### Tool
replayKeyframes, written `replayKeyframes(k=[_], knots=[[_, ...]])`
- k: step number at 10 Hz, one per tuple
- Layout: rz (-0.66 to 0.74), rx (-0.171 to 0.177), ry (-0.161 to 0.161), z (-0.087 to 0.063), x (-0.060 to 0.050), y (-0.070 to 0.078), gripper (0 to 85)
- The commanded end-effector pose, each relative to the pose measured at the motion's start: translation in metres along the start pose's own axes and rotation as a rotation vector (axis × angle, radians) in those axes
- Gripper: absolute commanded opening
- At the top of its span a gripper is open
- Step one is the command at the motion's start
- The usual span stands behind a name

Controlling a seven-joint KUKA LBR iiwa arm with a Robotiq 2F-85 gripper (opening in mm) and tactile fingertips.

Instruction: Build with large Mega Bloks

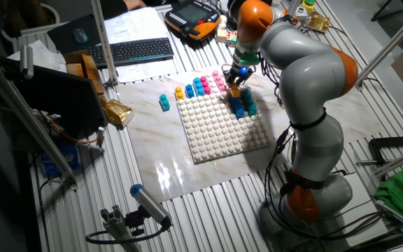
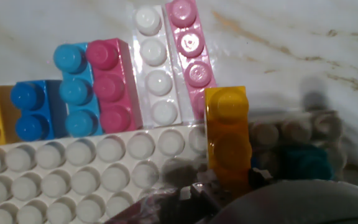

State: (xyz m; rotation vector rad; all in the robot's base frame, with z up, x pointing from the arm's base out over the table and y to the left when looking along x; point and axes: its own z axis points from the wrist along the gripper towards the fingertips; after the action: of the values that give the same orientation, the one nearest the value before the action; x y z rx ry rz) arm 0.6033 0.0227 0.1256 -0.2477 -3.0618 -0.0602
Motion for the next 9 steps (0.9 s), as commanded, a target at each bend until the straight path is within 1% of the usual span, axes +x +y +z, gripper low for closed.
replayKeyframes(k=[1, 2, 3, 5, 6, 7, 8, 9], knots=[[0.013, 0.004, -0.005, 0.0030, 0.0030, 0.0031, 1.0], [0.023, 0.009, -0.013, 0.0063, 0.0067, 0.0066, 1.0], [0.029, 0.006, -0.011, 0.0075, 0.0082, 0.0081, 1.0], [0.029, -0.012, -0.001, 0.0068, 0.0082, 0.0074, 1.0], [0.027, -0.015, 0.000, 0.0070, 0.0081, 0.0072, 1.0], [0.024, -0.013, 0.001, 0.0072, 0.0077, 0.0068, 1.0], [0.017, -0.002, -0.004, 0.0072, 0.0077, 0.0068, 1.0], [0.012, 0.002, -0.007, 0.0072, 0.0077, 0.0068, 1.0]])
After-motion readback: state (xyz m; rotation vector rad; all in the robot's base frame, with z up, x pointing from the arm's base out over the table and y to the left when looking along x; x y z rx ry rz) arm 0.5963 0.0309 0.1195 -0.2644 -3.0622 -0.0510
